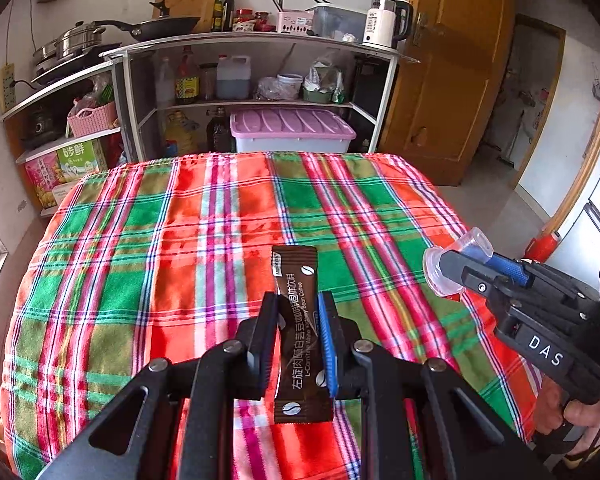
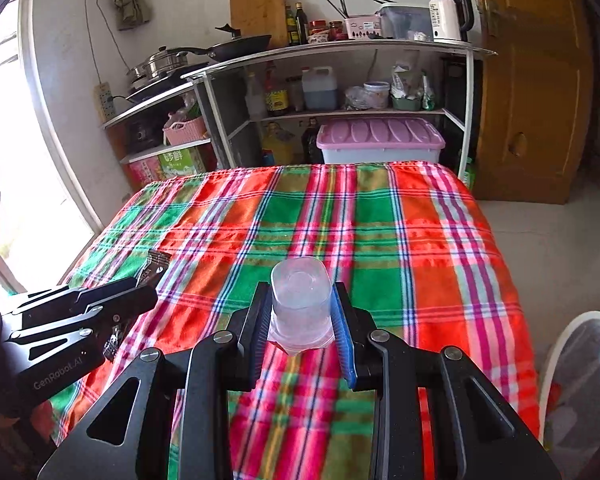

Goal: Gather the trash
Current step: 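Carry the clear cup and brown coffee stick in both tools over the bin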

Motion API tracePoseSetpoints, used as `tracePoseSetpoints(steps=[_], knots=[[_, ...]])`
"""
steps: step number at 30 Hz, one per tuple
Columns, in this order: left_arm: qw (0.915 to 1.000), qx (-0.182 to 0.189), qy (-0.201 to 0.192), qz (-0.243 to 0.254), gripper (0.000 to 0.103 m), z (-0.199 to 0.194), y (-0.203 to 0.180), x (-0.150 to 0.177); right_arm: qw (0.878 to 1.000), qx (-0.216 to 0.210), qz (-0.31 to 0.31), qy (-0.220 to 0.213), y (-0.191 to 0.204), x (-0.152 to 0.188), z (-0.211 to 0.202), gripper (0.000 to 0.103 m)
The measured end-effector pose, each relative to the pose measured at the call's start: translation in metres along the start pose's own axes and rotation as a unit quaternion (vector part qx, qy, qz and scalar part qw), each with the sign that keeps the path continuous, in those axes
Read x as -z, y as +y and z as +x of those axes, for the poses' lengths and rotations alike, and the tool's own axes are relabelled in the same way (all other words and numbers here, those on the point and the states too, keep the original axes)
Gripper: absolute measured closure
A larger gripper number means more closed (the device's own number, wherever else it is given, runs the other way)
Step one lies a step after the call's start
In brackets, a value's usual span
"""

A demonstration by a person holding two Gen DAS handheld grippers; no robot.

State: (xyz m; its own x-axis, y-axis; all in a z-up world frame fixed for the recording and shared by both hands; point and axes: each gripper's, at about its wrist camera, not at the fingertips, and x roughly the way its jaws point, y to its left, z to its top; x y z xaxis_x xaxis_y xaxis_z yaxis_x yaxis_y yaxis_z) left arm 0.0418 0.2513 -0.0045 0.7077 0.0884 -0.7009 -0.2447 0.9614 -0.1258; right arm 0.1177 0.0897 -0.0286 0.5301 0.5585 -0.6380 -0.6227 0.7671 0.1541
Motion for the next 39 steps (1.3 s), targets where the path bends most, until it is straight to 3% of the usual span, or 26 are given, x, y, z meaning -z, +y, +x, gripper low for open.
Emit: tracePoseSetpoints(steps=[19,31,39], knots=[[0.9918,0.089,-0.007,0.092,0.082,-0.004,-0.135,-0.007,0.992,0.084,0.079,-0.05,-0.1,0.032,-0.098,0.072],[0.9739,0.156,0.013,0.164,0.082,0.012,-0.247,0.003,0.973,0.171,0.145,-0.055,-0.188,0.071,-0.153,0.072],[0.9613,0.191,0.037,0.195,0.082,0.027,-0.312,0.016,0.962,0.207,0.173,-0.035,-0.234,0.092,-0.17,0.072]])
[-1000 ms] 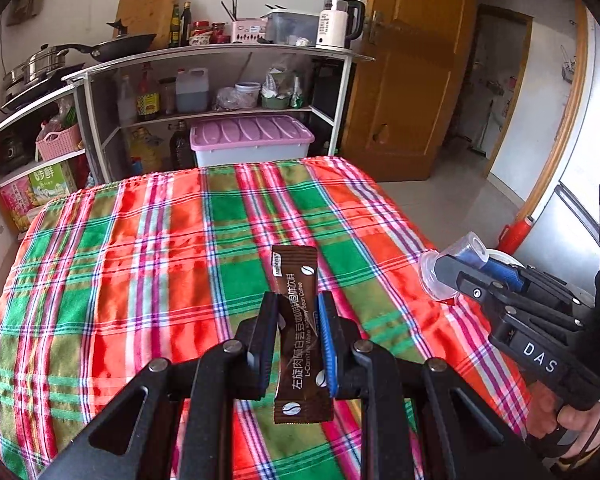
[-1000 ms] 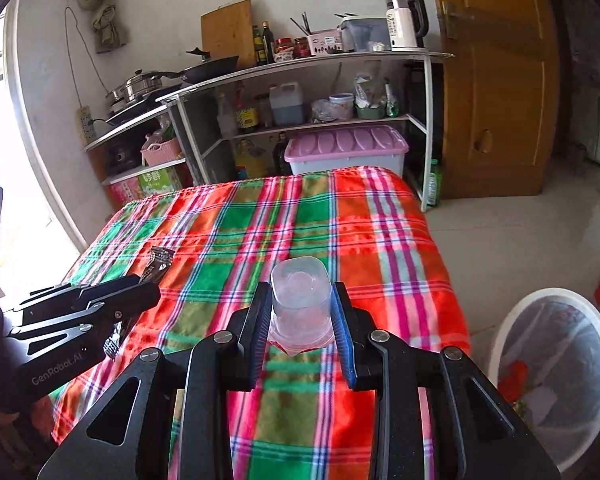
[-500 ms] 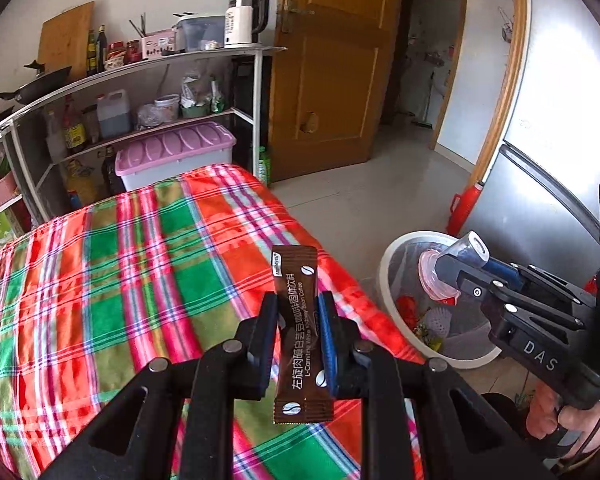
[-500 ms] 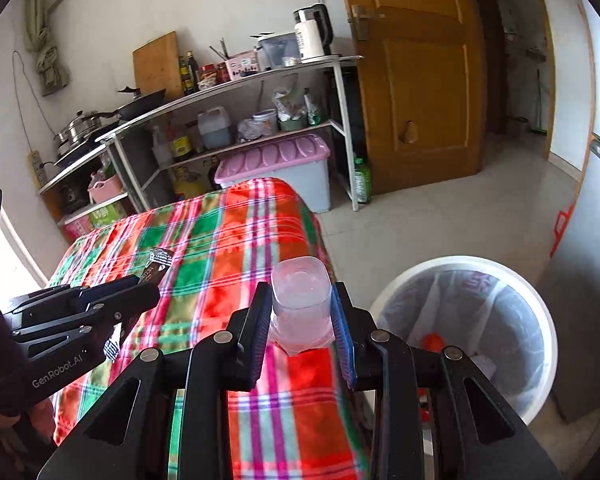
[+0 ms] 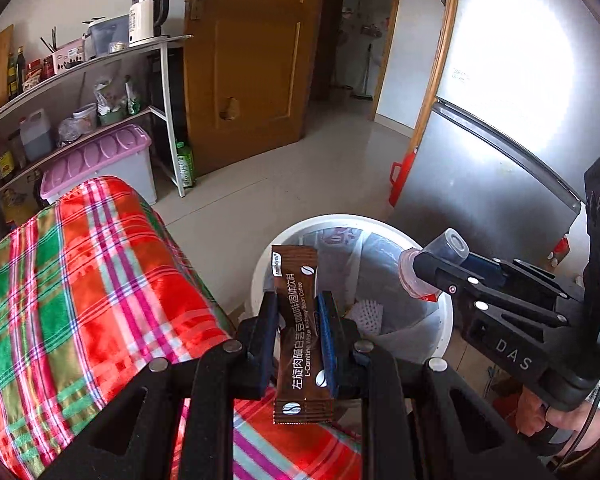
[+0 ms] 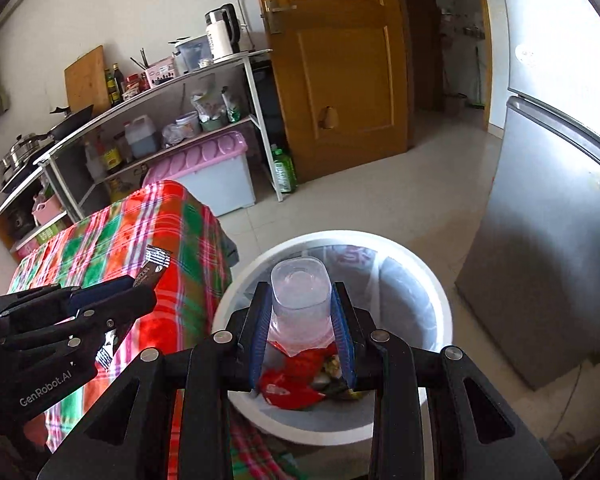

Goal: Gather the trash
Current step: 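Carry the clear cup and brown coffee stick in both tools over the bin, then open both tools to drop the cup and coffee stick into the bin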

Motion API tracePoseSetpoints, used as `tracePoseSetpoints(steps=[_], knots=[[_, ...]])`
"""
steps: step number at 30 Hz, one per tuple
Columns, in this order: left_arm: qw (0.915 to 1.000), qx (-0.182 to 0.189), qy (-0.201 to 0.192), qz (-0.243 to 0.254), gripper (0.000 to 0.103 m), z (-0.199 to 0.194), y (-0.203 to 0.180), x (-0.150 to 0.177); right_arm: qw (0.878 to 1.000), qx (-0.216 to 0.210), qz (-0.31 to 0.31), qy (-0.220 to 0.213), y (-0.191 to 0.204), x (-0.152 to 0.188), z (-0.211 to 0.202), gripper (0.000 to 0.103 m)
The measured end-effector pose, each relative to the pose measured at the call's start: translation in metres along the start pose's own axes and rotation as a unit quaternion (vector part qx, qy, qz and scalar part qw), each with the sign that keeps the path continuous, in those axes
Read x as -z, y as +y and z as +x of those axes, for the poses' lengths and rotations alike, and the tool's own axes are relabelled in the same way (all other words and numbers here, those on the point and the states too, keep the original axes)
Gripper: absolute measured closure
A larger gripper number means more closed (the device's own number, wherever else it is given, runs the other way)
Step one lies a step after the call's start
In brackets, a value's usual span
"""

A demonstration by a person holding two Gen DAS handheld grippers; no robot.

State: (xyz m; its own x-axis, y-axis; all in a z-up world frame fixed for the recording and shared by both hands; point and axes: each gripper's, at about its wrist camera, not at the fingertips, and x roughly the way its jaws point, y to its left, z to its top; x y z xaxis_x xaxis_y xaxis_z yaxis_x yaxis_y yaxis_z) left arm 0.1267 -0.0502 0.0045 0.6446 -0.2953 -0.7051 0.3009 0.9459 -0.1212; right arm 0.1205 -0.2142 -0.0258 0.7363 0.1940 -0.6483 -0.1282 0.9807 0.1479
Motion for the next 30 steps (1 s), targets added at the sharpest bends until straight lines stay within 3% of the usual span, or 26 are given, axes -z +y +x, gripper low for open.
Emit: tracePoseSetpoints(steps=[15,17,18,19,21,24,30], knots=[[0.9982,0.006,0.06,-0.004,0.078,0.064,-0.029,0.001,0.996,0.038,0.032,0.073,-0.054,0.016,0.052,0.071],[0.9979,0.0,0.064,-0.001,0.07,0.068,-0.027,0.003,0.995,0.042,0.036,0.085,-0.058,0.019,0.06,0.071],[0.9977,-0.003,0.068,-0.003,0.061,0.07,-0.026,0.003,0.994,0.043,0.038,0.09,-0.059,0.021,0.063,0.067],[0.9974,-0.005,0.072,-0.004,0.058,0.071,-0.025,0.004,0.994,0.047,0.042,0.093,-0.061,0.022,0.066,0.056],[0.9972,-0.008,0.074,-0.01,0.056,0.073,-0.022,0.004,0.994,0.044,0.047,0.092,-0.063,0.024,0.068,0.049],[0.9972,-0.019,0.072,-0.009,0.047,0.073,-0.021,0.005,0.994,0.044,0.055,0.089,-0.066,0.026,0.067,0.049],[0.9983,-0.02,0.054,-0.012,0.043,0.061,-0.02,0.003,0.994,0.041,0.064,0.076,-0.065,0.023,0.057,0.049]])
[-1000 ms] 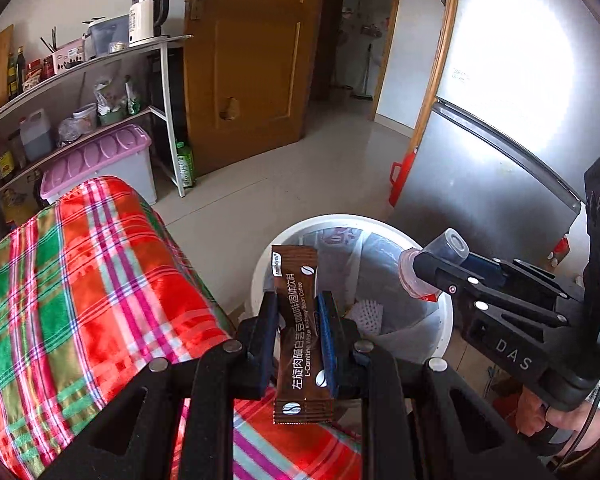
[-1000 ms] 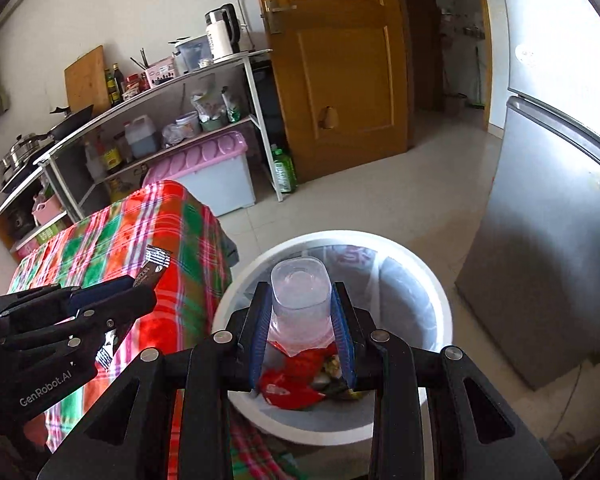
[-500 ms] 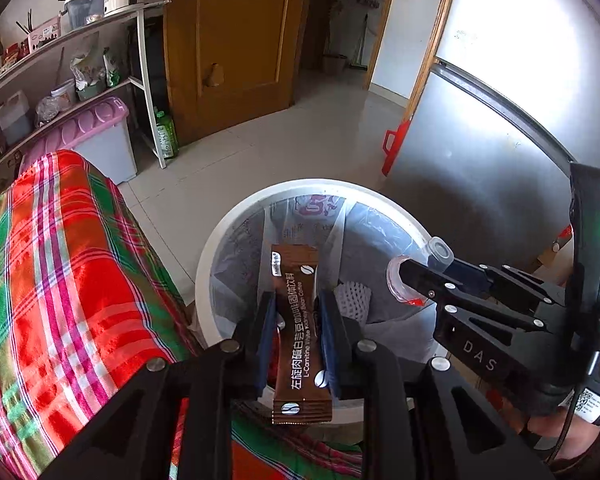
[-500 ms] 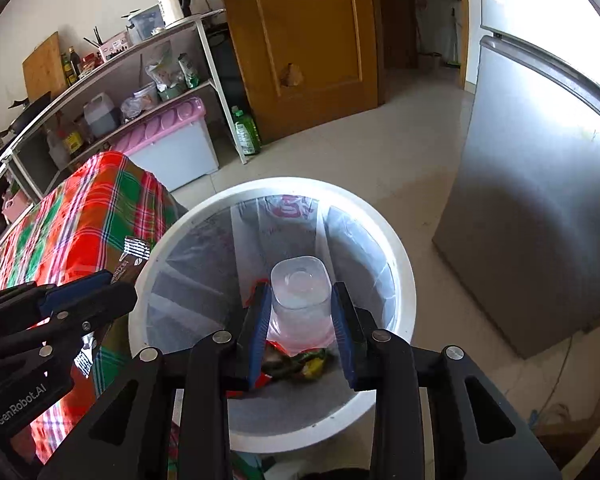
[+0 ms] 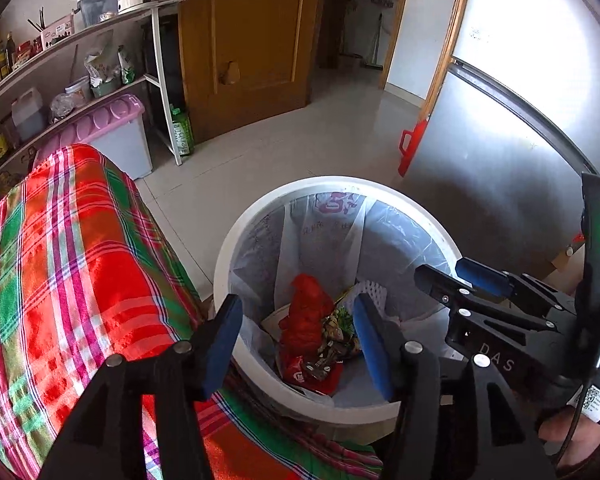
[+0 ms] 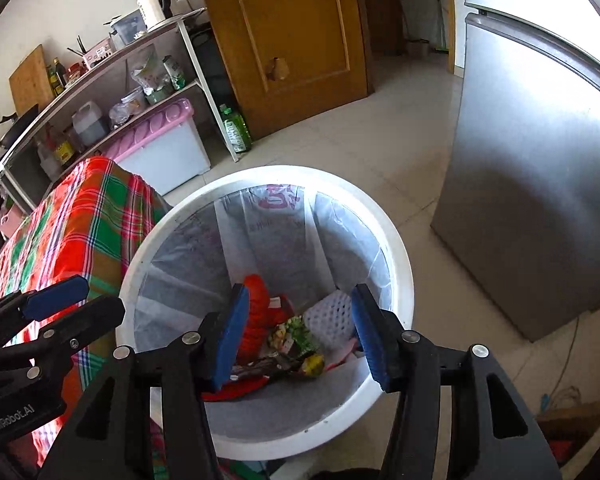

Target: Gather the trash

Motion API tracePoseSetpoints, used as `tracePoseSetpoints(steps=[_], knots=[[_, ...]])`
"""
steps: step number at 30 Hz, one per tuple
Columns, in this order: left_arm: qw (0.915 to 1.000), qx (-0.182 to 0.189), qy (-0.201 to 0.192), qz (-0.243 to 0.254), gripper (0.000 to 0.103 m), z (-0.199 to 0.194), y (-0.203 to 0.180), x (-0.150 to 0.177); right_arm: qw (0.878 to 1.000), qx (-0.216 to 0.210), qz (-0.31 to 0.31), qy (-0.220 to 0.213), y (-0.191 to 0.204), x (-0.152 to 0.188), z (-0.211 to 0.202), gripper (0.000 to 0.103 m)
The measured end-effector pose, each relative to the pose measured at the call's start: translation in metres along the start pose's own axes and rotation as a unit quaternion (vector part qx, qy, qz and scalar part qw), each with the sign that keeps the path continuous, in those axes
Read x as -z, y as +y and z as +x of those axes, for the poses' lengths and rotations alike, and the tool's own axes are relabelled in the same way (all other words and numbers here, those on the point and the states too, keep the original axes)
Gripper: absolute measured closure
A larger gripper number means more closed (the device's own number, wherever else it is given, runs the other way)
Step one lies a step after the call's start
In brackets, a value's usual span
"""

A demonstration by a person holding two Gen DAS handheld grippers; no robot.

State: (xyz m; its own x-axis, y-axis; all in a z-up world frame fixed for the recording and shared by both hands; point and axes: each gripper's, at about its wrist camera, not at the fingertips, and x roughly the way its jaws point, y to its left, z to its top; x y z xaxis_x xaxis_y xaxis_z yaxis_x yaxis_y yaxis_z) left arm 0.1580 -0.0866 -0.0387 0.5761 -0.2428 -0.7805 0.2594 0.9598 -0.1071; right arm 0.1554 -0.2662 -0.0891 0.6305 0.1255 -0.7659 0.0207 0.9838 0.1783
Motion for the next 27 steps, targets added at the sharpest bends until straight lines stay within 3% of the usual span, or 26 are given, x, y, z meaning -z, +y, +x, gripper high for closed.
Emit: tracePoseSetpoints(steps=[7,10,13,27], knots=[[0.9998,-0.004,-0.016,-0.012,0.04,-0.018,0.006,0.004,1.0,0.006,-0.009,-0.022,0.009,0.003,-0.023,0.049],[0.9991,-0.023,-0.036,-0.005,0.036,-0.033,0.005,0.009,0.999,0.008,-0.014,-0.039,0.015,0.007,-0.037,0.049],[0.9986,-0.011,-0.049,-0.016,0.036,-0.048,0.009,0.014,0.998,0.005,-0.013,-0.058,0.019,0.013,-0.054,0.049],[0.9878,-0.076,-0.134,-0.022,0.03,-0.122,0.019,0.057,0.99,0.029,-0.013,-0.136,0.039,0.065,-0.129,0.049]])
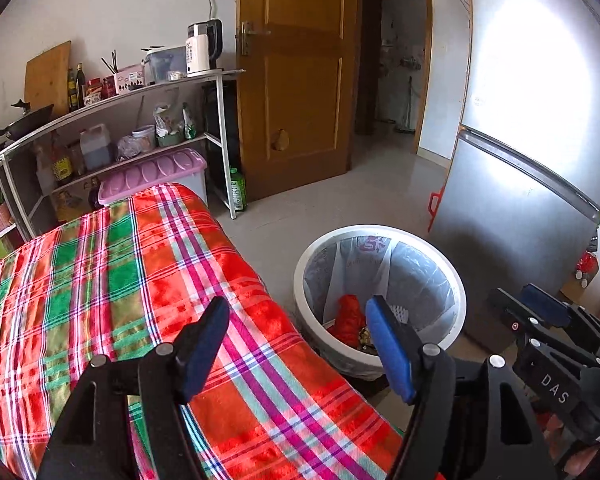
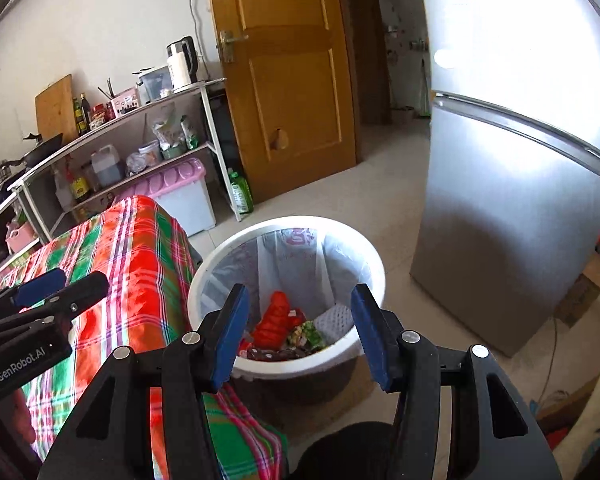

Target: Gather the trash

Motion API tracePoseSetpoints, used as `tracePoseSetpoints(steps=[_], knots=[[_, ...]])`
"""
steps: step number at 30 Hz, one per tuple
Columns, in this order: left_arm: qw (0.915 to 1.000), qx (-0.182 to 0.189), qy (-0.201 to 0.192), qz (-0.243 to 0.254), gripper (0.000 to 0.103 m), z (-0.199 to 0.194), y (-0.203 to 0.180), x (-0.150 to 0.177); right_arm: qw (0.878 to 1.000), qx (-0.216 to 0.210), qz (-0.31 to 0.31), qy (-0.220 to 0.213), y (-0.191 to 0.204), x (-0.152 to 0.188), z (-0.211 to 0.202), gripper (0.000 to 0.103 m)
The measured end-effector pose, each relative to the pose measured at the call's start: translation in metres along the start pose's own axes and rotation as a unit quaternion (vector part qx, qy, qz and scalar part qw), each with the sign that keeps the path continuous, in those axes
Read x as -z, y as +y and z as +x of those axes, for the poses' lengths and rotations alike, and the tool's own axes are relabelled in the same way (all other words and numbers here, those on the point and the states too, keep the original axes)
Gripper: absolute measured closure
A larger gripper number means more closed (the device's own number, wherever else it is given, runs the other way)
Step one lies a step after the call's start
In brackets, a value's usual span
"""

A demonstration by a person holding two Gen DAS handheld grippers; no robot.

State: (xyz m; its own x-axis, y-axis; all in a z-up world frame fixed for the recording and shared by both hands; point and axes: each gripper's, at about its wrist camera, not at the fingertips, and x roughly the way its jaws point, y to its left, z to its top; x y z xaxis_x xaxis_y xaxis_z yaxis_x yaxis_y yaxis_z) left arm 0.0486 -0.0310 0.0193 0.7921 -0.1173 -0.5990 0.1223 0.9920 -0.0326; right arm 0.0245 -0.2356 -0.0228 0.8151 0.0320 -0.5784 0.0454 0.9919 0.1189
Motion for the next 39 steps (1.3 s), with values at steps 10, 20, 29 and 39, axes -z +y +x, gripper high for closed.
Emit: tracePoseSetpoints(steps=[10,20,29,39], knots=[[0.9999,0.002,-0.012,0.011,0.028,-0.024,-0.005,0.01,1.0,0.002,-0.016,-0.027,0.012,0.015,-0.031,0.049],[0.9999,-0.001,-0.009,0.009,0.027,-0.024,-0.007,0.013,0.999,0.007,-0.017,-0.032,0.014,0.016,-0.035,0.049],[0.9999,-0.001,-0.005,0.009,0.027,-0.023,-0.007,0.014,0.999,0.009,-0.019,-0.03,0.016,0.016,-0.035,0.049],[1.0,-0.003,0.001,0.007,0.027,-0.023,-0.006,0.015,0.999,0.008,-0.023,-0.03,0.016,0.015,-0.036,0.049]])
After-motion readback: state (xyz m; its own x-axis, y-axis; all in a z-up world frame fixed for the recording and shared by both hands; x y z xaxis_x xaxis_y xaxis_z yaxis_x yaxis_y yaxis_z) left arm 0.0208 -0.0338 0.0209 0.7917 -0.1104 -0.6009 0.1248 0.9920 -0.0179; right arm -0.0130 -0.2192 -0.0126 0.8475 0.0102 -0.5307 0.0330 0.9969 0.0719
